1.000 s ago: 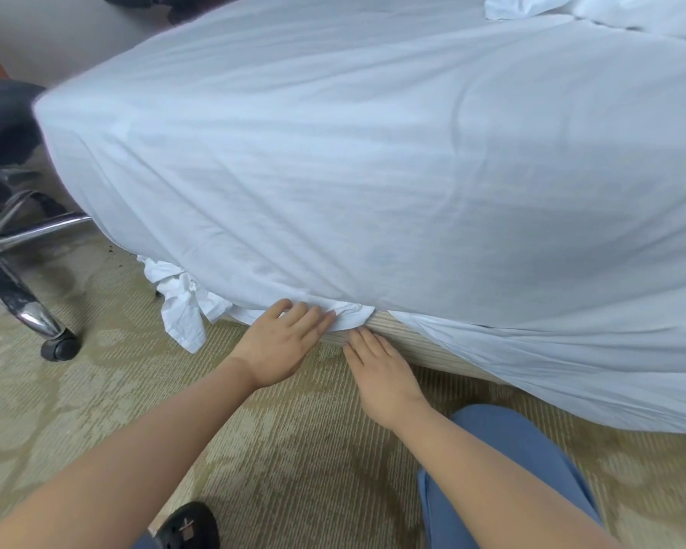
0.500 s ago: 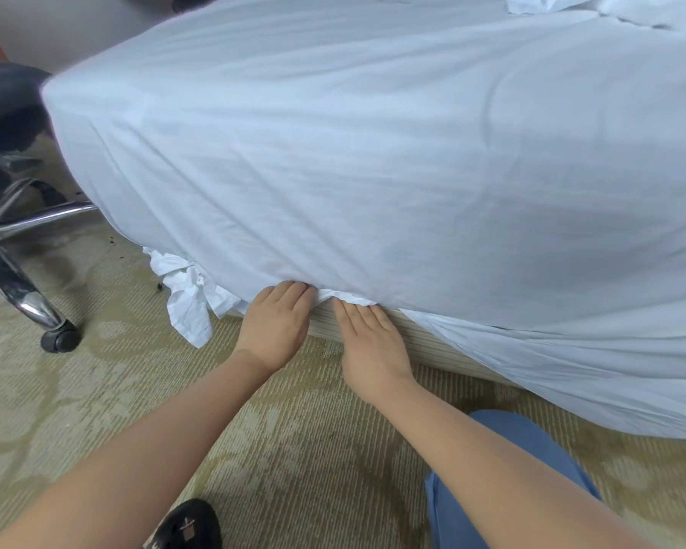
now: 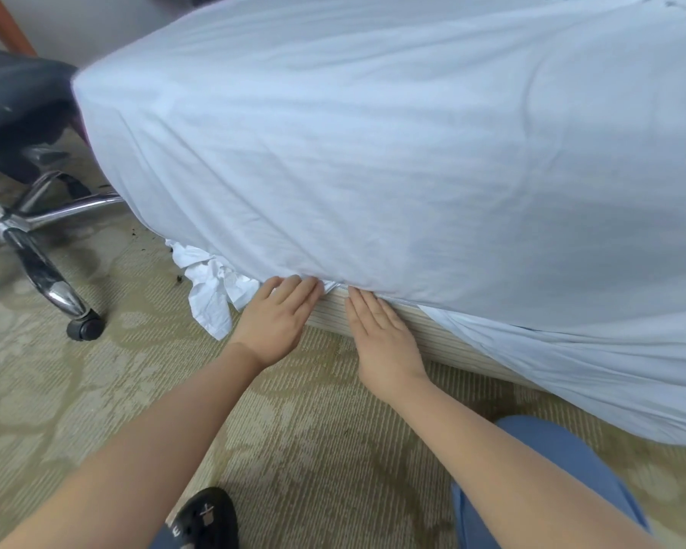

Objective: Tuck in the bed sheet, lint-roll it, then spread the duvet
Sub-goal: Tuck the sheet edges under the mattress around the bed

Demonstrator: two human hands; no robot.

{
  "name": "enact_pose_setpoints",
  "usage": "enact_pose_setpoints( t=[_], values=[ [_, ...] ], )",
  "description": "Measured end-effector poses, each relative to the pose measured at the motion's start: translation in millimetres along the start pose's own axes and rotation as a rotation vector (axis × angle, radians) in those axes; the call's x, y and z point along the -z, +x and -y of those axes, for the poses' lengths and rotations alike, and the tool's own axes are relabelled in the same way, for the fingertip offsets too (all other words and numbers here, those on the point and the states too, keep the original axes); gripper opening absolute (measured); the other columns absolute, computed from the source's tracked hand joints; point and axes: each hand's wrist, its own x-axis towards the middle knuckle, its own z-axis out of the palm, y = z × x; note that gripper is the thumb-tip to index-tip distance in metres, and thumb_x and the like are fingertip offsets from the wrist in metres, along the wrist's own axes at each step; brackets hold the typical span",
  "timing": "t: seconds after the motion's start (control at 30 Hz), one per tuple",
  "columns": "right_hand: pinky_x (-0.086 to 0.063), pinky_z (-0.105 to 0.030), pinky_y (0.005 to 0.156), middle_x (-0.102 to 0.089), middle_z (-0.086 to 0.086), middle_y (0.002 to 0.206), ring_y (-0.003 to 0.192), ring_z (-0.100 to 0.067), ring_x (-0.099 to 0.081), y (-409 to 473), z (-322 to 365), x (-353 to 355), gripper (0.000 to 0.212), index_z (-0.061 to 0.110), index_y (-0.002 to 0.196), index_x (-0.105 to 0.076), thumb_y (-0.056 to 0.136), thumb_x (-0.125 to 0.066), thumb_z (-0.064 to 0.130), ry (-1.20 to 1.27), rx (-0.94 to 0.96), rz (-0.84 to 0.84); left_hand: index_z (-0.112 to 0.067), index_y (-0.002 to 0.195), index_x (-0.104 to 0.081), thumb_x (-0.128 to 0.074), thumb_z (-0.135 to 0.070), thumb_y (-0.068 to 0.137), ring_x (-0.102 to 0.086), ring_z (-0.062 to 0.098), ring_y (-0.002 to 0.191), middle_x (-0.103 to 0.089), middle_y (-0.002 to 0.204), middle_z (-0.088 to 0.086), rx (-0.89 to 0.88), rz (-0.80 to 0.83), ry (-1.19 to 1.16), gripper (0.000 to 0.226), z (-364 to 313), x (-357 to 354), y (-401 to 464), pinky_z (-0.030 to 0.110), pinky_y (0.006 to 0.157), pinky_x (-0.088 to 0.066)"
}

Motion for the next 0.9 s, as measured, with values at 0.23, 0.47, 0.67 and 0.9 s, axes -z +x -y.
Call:
enact_pose_setpoints(
  t=[0.23,0.47,0.67,0.9],
  values=[
    [0.020,-0.028,0.110,0.023,-0.001,0.155,0.146,-0.015,0.013,10,-11,12,0.080,0.010,0.151,0.010,0.090,-0.042,0.003,-0.070,0.222,0.060,0.000,0.132,-0.045,-0.039,-0.004,0.077,-0.047,0.029,0.100,-0.049,0.115,0.012,-0.075,0.007,0.029,0.055,15,-4,-14,0.038,0.084,-0.037],
    [-0.008,-0.029,0.117,-0.005,-0.001,0.161,0.146,-0.016,-0.012,41,8,18,0.079,0.014,0.153,0.001,0.091,-0.048,0.015,0.066,0.088,0.079,-0.002,0.140,-0.033,-0.057,-0.003,0.063,-0.033,0.028,0.132,-0.048,0.142,0.015,0.001,0.221,0.045,0.081,23,-12,-21,0.042,0.116,-0.008],
    [-0.032,-0.033,0.106,-0.044,-0.004,0.143,0.130,-0.022,-0.042,66,24,24,0.066,0.012,0.145,-0.026,0.085,-0.056,0.016,0.111,-0.068,0.029,0.000,0.134,-0.046,-0.042,-0.007,0.074,-0.060,0.033,0.115,-0.059,0.130,0.015,0.070,0.207,-0.066,0.061,27,-16,-14,0.042,0.110,-0.023],
    [0.008,-0.031,0.117,0.005,-0.003,0.161,0.148,-0.017,0.002,35,15,11,0.082,0.010,0.152,0.007,0.092,-0.049,0.017,0.086,0.039,0.040,0.005,0.126,-0.057,-0.076,0.000,0.042,-0.063,0.034,0.109,-0.064,0.119,0.018,0.149,0.228,-0.109,0.086,21,-16,-3,0.041,0.107,-0.034]
  ],
)
